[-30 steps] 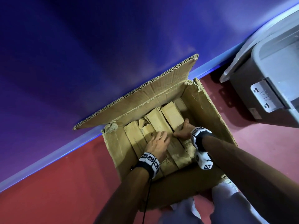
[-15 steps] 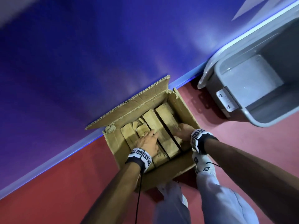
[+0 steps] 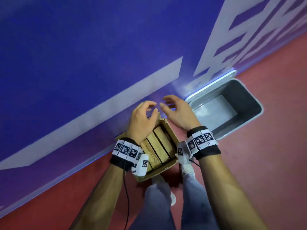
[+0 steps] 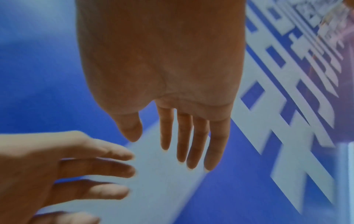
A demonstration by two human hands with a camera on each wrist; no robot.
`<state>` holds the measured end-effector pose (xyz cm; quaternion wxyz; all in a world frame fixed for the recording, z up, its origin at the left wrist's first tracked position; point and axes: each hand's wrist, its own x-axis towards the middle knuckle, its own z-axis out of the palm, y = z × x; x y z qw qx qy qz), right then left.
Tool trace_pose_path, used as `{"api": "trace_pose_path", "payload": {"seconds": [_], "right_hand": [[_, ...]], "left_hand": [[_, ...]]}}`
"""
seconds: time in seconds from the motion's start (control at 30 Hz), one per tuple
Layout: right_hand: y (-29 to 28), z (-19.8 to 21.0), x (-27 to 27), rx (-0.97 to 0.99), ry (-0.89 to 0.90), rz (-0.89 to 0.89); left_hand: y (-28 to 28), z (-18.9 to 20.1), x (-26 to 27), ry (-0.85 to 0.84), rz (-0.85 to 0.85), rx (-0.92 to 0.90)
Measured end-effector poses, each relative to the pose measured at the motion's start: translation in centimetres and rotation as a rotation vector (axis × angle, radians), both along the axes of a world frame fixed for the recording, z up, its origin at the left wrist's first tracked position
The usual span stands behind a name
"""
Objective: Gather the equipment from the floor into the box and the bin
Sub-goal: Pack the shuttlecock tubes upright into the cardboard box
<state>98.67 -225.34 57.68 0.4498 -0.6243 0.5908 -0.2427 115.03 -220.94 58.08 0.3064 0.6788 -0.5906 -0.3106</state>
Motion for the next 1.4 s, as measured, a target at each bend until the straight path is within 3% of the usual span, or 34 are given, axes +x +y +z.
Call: {"api": "trace_pose_path", "payload": {"seconds": [0.13, 0.23, 0.33, 0.47, 0.7, 0.93, 1.13, 1.4], "right_hand": [[1.1, 12.4, -0.1, -0.163, -0.082, -0.073], [1.9, 20.4, 0.7, -0.255, -0.093, -0.044], [3.1, 26.7, 2.2, -0.357, -0.115, -0.002], [4.6, 32.7, 5.2, -0.455, -0.209, 0.1], [6.9, 37.5, 11.0, -0.518, -0.378, 0.376], [13.1, 39.1, 16.6, -0.44, -0.538, 0.772], [25.1, 37.5, 19.4, -0.306, -0.642, 1.137], [44.7, 37.3, 19.0, -0.194, -0.7, 1.664]], "left_hand": [[2.2, 14.5, 1.2, 0.049, 0.06, -0.213], [4.3, 23.0, 3.1, 0.052, 0.085, -0.341], [6.5, 29.1, 5.1, 0.019, 0.113, -0.409], [9.6, 34.1, 7.6, -0.036, 0.188, -0.492], [16.0, 38.0, 10.2, -0.152, 0.446, -0.598], [27.2, 38.8, 8.9, -0.317, 0.865, -0.607], [40.6, 38.2, 3.9, -0.456, 1.247, -0.502], [59.4, 37.6, -6.4, -0.528, 1.749, -0.438]]}}
